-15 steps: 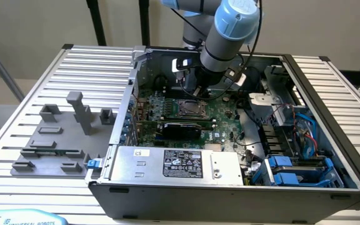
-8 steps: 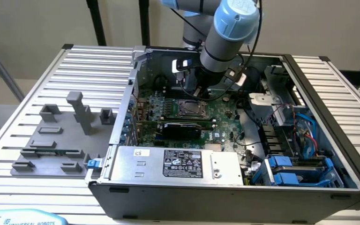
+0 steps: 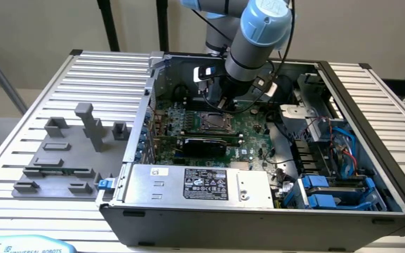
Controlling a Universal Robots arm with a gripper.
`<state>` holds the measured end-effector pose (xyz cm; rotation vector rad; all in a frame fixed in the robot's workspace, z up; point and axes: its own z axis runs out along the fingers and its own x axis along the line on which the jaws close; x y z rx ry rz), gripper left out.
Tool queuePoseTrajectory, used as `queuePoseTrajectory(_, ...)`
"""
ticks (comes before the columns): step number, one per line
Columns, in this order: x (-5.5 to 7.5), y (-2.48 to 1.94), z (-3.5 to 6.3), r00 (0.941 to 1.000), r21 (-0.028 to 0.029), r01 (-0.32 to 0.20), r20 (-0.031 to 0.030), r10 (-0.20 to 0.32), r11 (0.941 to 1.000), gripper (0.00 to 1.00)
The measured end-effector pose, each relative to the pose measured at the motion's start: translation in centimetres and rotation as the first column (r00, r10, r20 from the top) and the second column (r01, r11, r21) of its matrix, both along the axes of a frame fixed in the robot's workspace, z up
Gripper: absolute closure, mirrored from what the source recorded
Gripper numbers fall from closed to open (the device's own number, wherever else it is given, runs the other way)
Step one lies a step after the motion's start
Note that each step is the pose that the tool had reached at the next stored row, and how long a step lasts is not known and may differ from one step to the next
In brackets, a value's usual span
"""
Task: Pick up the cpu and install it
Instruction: 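Install the first cpu locking lever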
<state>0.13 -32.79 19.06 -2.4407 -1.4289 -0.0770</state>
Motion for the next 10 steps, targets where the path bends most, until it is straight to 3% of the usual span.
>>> queuePoseTrajectory(3, 0.02, 0.08, 0.16, 1.0, 0.0033, 0.0, -0.0018, 0.0, 1.0, 0.89)
queuePoseTrajectory(10, -0.21, 0.03, 0.44, 1.0, 0.0022, 0.0, -0.0065, 0.0, 1.0, 0.89)
